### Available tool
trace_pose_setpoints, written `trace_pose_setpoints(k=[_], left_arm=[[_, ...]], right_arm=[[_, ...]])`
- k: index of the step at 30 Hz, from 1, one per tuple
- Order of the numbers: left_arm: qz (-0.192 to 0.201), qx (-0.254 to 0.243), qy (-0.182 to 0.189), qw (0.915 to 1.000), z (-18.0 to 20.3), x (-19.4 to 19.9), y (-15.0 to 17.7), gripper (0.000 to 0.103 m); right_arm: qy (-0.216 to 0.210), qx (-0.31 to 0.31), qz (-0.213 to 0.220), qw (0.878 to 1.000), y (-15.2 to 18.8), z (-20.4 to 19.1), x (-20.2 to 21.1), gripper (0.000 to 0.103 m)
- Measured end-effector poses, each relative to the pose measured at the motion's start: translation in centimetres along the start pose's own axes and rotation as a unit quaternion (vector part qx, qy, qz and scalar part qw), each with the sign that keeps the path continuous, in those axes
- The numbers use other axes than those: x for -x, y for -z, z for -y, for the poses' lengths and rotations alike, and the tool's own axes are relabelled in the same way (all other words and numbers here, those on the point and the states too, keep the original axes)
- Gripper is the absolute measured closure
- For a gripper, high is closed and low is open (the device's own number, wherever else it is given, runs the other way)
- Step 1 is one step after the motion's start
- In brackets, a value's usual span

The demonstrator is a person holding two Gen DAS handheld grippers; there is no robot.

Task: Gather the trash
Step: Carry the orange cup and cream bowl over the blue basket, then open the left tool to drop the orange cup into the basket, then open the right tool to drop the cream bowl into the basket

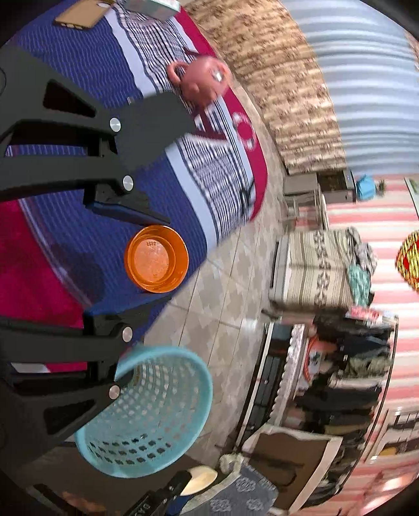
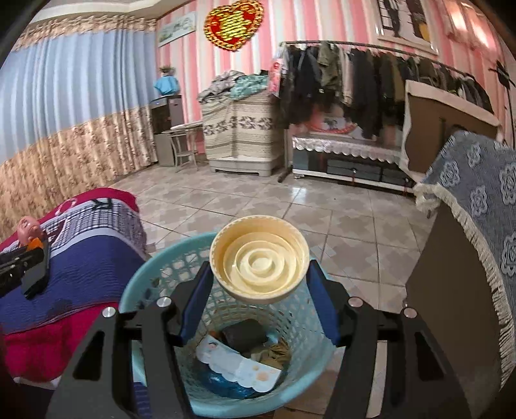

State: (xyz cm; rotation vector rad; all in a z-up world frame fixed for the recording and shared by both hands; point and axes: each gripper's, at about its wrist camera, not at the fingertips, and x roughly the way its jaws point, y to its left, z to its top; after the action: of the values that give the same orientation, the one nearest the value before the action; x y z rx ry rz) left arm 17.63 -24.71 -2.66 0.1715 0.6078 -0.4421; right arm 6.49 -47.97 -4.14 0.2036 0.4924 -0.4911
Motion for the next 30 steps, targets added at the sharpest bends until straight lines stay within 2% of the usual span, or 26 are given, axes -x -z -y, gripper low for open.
trace_pose_setpoints(k=[11,19,20,21,24,30], left_arm=[[-0.007,-0.069,0.061,0.9957,9.3,-3.9,-0.1,0.064],[-0.02,-0.085,0.082,0.9928,11.4,-5.9,-0.6,0.063],[-0.022,-0.087,0.081,0.9927,11.5,-6.0,-0.6,0.055],[-0.021,-0.087,0.079,0.9928,11.4,-5.9,-0.7,0.042],[-0.006,-0.083,0.065,0.9944,10.9,-5.3,-0.7,0.022],[0.003,-0.068,0.036,0.997,8.5,-4.3,-1.1,0.012]], right_arm=[[0.014,-0.038,-0.011,0.999,0.9,3.3,-1.5,0.044],[0.022,-0.067,-0.014,0.997,1.5,4.7,-1.6,0.044],[0.022,-0.066,-0.015,0.997,1.4,4.6,-1.7,0.044],[0.022,-0.065,-0.016,0.998,1.4,4.5,-1.7,0.044],[0.021,-0.06,-0.017,0.998,1.4,4.1,-1.8,0.044],[0.012,-0.045,-0.029,0.998,1.7,2.6,-2.6,0.044]])
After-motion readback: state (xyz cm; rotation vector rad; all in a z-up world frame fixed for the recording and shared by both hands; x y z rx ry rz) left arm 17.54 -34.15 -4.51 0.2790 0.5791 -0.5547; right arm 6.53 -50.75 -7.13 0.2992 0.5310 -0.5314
